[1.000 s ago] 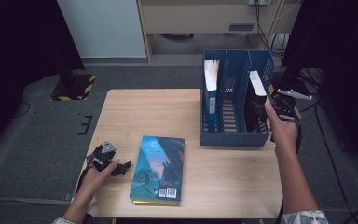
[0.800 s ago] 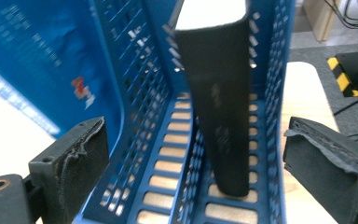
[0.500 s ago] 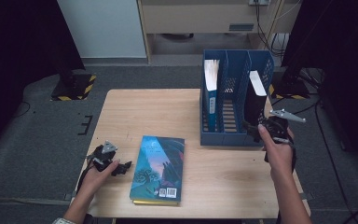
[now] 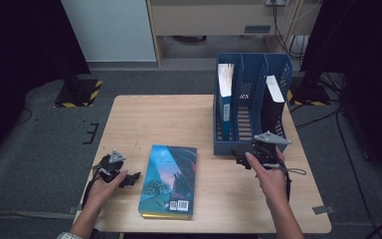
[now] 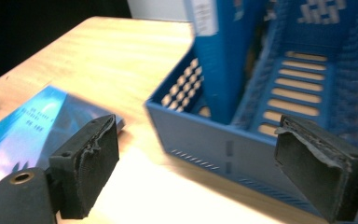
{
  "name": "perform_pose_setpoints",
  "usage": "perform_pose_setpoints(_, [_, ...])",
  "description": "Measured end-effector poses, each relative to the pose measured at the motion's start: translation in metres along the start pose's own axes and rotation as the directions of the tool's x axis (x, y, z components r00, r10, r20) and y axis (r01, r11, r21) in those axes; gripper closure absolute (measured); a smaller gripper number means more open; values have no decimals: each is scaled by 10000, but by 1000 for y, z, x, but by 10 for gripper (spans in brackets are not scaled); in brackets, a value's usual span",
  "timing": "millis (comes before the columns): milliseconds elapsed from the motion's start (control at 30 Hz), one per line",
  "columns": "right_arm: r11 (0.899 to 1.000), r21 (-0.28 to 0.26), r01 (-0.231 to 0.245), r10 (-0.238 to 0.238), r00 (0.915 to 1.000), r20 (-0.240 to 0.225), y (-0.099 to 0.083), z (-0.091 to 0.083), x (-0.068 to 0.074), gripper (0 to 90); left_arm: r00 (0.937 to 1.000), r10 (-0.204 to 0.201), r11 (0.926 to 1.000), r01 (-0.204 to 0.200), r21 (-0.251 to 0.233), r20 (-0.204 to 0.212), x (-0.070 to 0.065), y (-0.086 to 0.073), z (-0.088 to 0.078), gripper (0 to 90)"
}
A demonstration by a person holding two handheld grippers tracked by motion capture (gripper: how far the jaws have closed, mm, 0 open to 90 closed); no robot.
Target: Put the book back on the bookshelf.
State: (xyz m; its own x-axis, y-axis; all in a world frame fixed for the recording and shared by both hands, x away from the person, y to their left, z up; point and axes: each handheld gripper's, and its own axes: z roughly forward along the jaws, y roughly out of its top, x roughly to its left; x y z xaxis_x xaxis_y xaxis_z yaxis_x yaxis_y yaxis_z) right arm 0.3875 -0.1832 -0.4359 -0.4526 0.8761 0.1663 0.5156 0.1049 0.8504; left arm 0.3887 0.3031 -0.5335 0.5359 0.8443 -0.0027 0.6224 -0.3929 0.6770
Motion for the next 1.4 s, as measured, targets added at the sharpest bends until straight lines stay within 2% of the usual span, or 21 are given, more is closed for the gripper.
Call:
perform_pose_setpoints(67, [9998, 135, 124, -120, 9996, -259, -4, 4, 11, 135, 10000, -33, 10000, 33, -73, 1, 1, 0, -2, 38])
perform_pose_setpoints(167, [9990, 344, 295, -277, 9983, -509, -11, 12, 27, 131, 9997, -256, 9984, 258, -512, 50, 3, 2, -9, 53])
perform_pose_setpoints(233, [9968, 558, 569, -528, 9960, -722, -15, 17, 39, 127, 9991, -393, 9962, 402, -778, 135, 5, 2, -15, 59])
perform_pose_setpoints(333, [9956, 734, 590, -508, 9928, -1088, -20, 24, 55, 123, 9974, -607, 9908, 650, -1184, 393, 3, 4, -22, 79])
perform_pose_setpoints(433, [9915, 987, 848, -709, 9880, -1371, -27, 34, 70, 121, 9951, -667, 9848, 774, -1558, 728, -1, 9, -28, 101])
perform_pose_setpoints(500, [9887, 1136, 981, -795, 9842, -1580, -31, 40, 78, 122, 9928, -515, 9802, 710, -1848, 1084, -7, 13, -32, 101])
perform_pose_setpoints(533, [9875, 1243, 972, -757, 9829, -1679, -33, 43, 83, 123, 9926, -297, 9806, 518, -1893, 1178, -12, 15, -34, 101])
perform_pose_setpoints(667, [9823, 1455, 1176, -876, 9764, -1976, -41, 54, 98, 129, 9863, 40, 9819, 275, -1876, 1651, -26, 19, -31, 134])
perform_pose_setpoints(733, [9808, 1545, 1189, -846, 9736, -2122, -45, 58, 104, 130, 9835, 310, 9840, 12, -1779, 1784, -33, 21, -29, 138])
perform_pose_setpoints(800, [9778, 1673, 1258, -836, 9674, -2389, -50, 62, 110, 126, 9797, 457, 9846, -111, -1745, 1954, -39, 22, -27, 142])
perform_pose_setpoints(933, [9684, 1967, 1530, -950, 9564, -2762, -58, 73, 119, 118, 9759, 787, 9870, -475, -1534, 2037, -47, 22, -22, 149])
perform_pose_setpoints(1000, [9601, 2293, 1604, -877, 9506, -2976, -62, 77, 124, 106, 9753, 862, 9873, -564, -1483, 2032, -49, 22, -21, 166])
perform_pose_setpoints(1133, [9517, 2607, 1622, -745, 9457, -3163, -67, 82, 128, 107, 9699, 971, 9880, -667, -1395, 2235, -51, 21, -18, 212])
perform_pose_setpoints(1233, [9464, 2699, 1775, -899, 9472, -3078, -69, 84, 129, 107, 9665, 1077, 9884, -789, -1295, 2329, -54, 21, -16, 230])
perform_pose_setpoints(1267, [9461, 2736, 1732, -849, 9481, -3065, -69, 84, 129, 107, 9657, 1132, 9887, -862, -1227, 2337, -55, 21, -15, 231])
perform_pose_setpoints(1400, [9459, 2898, 1461, -485, 9466, -3187, -72, 85, 126, 98, 9604, 1030, 9902, -743, -1184, 2587, -56, 20, -14, 230])
